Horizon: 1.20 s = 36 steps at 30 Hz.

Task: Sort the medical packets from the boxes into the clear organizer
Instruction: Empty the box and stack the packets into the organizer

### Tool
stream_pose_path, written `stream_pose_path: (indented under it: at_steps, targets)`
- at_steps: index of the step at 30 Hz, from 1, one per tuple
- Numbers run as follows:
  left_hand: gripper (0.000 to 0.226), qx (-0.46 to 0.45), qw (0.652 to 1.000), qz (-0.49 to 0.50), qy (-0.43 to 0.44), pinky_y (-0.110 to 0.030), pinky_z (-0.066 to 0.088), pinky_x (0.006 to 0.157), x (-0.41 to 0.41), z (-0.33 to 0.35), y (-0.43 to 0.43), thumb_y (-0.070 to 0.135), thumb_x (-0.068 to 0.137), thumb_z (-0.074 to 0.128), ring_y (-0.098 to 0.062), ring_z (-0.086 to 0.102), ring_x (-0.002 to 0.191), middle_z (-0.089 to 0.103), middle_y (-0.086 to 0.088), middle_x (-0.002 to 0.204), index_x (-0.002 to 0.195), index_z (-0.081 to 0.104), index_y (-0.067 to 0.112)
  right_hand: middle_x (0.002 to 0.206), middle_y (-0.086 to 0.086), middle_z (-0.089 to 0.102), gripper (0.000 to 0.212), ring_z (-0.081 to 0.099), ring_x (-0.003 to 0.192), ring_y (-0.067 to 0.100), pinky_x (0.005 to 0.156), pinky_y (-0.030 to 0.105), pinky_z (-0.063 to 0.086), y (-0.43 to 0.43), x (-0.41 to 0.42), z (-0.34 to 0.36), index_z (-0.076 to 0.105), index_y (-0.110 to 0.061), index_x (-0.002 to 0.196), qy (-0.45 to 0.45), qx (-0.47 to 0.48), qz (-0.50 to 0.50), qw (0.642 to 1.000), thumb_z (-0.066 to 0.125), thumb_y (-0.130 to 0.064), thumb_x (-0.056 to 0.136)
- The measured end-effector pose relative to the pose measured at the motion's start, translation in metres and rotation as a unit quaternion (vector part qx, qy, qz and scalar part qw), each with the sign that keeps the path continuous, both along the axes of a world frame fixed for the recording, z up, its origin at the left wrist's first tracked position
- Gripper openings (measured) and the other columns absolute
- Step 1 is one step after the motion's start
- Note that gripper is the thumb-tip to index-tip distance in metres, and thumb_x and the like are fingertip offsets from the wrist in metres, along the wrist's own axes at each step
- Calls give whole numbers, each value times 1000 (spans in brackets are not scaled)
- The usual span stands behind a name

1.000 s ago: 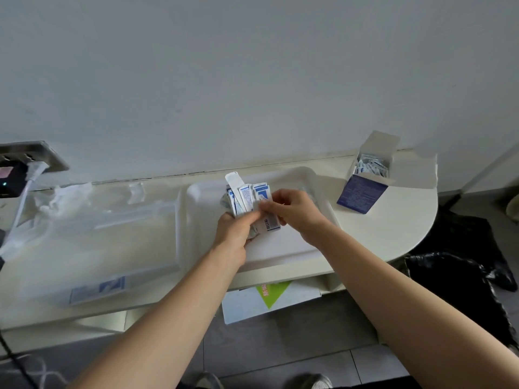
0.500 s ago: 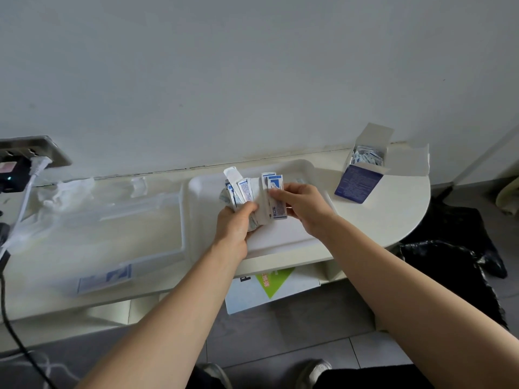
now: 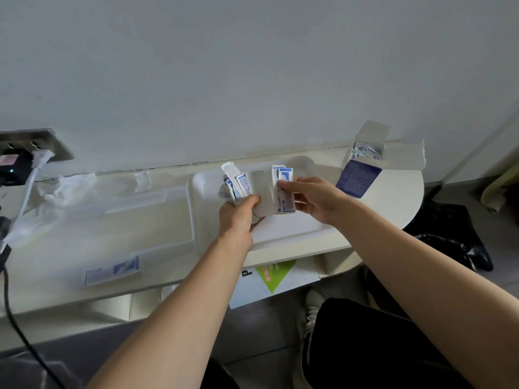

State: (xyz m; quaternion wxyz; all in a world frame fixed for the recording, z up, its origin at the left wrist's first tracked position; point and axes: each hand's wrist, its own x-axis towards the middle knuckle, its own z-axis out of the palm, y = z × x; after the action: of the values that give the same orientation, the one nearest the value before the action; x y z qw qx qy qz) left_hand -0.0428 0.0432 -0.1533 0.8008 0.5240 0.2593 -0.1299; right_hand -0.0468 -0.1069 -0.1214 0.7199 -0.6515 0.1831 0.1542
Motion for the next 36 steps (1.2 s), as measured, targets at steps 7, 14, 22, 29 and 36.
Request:
stream_pose_path:
  at_steps: [7, 14, 22, 29, 36]
  targets:
    - [24, 6, 999, -23, -29, -23, 57, 54, -5, 1, 9, 2, 81, 70, -15, 68, 67, 71, -9, 89, 102, 66, 12, 82, 5, 70, 8, 65, 77, 13, 73, 23, 53, 23, 6, -6, 69, -11, 80, -15, -12, 32, 999, 67, -14, 87]
    - [25, -25, 998, -66, -2, -31, 58, 63, -6, 5, 10, 18, 87, 66, -22, 68, 82, 71, -13, 97, 111, 64, 13, 86, 9, 68, 9, 64, 78, 17, 84, 30, 53, 24, 7, -12, 70, -5, 88, -37, 9, -8, 999, 66, -13, 87]
    - [12, 155, 987, -33, -15, -34, 53, 70, 1, 2, 12, 20, 88, 60, -23, 62, 71, 66, -5, 74, 76, 60, 18, 85, 6, 68, 6, 65, 77, 17, 75, 29, 55, 12, 7, -10, 67, -6, 89, -18, 50, -52, 997, 67, -12, 87]
    - [42, 522, 823, -163, -153, -36, 43, 76, 6, -10, 21, 30, 93, 58, -34, 58, 101, 61, -14, 111, 123, 46, 3, 84, 5, 69, 12, 65, 78, 16, 71, 28, 53, -5, 6, -15, 67, -6, 95, 6, 72, -83, 994, 69, -12, 85]
    - [39, 575, 750, -73, -317, -38, 38, 99, 9, -14, 13, 19, 93, 57, -33, 47, 118, 53, -16, 125, 128, 53, 4, 87, 5, 69, 19, 65, 78, 15, 69, 26, 52, -8, 7, -17, 66, -4, 103, 2, 88, -77, 993, 68, -11, 85]
